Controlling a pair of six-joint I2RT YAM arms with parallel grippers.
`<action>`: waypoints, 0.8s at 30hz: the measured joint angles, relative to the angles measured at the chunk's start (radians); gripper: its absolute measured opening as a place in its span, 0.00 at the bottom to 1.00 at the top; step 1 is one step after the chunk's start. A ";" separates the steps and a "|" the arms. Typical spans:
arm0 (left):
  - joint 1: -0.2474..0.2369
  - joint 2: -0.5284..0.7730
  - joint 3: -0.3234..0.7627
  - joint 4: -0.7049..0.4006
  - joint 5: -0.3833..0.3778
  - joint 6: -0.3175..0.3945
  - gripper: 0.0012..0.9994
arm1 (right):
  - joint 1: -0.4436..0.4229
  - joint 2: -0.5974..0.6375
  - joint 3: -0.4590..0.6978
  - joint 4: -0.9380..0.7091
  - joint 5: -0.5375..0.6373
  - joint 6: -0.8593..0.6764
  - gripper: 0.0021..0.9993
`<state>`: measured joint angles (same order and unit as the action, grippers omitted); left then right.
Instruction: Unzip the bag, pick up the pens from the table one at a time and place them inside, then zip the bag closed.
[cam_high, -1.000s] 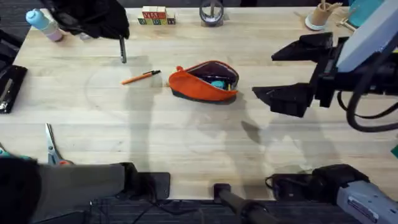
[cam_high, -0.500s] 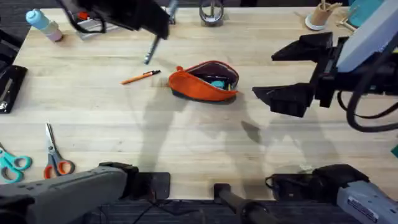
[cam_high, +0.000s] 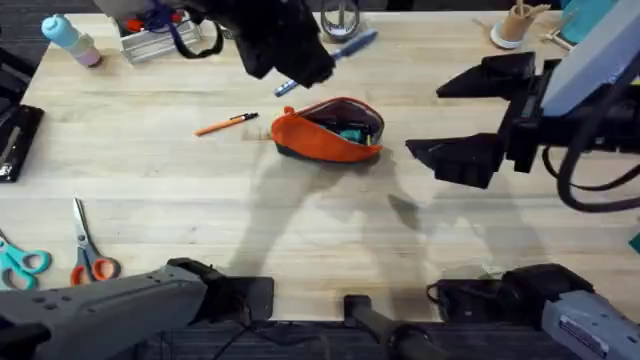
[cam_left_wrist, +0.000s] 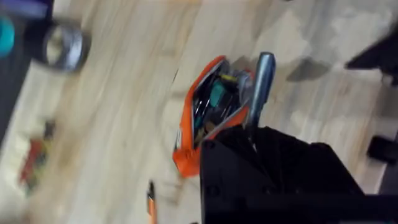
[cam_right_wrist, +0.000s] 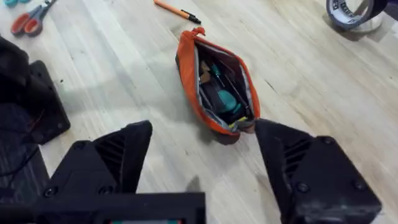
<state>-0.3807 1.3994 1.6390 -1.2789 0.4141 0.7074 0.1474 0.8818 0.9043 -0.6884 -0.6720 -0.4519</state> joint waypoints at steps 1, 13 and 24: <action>-0.007 0.000 0.000 0.000 0.015 0.039 0.04 | 0.000 0.000 0.000 0.000 0.000 0.000 1.00; -0.020 0.034 0.004 0.005 0.110 0.310 0.04 | 0.000 0.000 0.000 0.000 0.000 0.000 1.00; -0.020 0.214 0.005 0.029 0.109 0.333 0.04 | 0.000 0.000 0.000 0.000 0.000 0.000 1.00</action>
<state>-0.4004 1.6139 1.6440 -1.2499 0.5232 1.0405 0.1474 0.8818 0.9043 -0.6884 -0.6723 -0.4519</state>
